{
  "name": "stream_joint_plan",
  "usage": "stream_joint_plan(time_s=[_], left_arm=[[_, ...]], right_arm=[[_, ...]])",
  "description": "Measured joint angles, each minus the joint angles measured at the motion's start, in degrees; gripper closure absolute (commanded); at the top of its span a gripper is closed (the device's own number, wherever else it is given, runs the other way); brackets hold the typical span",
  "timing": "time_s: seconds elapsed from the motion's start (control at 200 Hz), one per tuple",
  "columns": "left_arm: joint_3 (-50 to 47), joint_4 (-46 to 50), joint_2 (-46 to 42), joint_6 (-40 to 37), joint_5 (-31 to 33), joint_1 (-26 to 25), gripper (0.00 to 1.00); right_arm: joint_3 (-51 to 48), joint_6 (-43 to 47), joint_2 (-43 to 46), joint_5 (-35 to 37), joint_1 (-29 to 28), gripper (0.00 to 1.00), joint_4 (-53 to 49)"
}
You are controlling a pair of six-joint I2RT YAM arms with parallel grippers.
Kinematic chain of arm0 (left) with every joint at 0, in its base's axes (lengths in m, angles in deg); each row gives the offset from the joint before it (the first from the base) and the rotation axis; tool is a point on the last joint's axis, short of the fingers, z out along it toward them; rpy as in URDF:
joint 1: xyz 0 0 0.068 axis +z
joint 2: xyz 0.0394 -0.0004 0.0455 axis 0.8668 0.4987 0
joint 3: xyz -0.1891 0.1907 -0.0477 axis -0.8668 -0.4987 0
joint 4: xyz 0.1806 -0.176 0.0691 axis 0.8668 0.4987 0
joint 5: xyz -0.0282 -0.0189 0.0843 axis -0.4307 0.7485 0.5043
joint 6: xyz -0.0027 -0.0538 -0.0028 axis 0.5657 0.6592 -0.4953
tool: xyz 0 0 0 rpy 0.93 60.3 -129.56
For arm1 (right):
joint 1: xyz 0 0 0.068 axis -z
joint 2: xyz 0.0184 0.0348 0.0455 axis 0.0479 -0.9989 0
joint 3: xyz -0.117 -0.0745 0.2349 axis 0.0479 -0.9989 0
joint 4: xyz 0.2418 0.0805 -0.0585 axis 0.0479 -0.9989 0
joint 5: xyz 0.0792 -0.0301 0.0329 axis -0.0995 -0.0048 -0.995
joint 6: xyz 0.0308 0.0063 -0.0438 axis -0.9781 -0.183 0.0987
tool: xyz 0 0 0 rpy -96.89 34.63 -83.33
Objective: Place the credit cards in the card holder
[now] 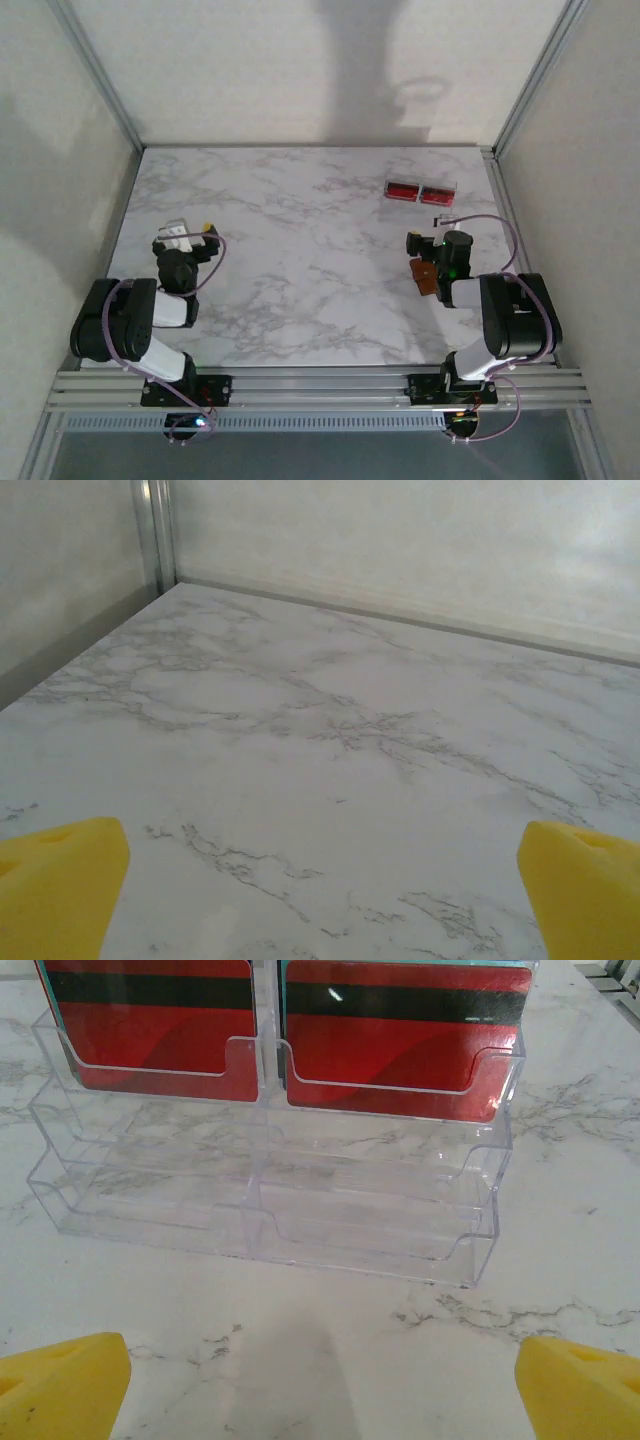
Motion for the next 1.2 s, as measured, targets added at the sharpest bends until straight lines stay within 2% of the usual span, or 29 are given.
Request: stream_joint_plan(time_s=[1.031,1.121,1.201], left_arm=[[-0.02,0.02,-0.07,0.0,0.0,0.0,0.01],[-0.11,1.49,-2.34,0.0,0.02,-0.02,0.01],[0.13,7.54,-9.68,1.46,0.94,-0.26,0.01]], right_arm=[[0.02,-0.02,0.0,-0.09,0.13,0.01,0.0],[0.31,0.37,0.24,-2.75,0.52,0.01,-1.11],[2.51,0.37,2.14,-3.91,0.63,0.01,-7.08]])
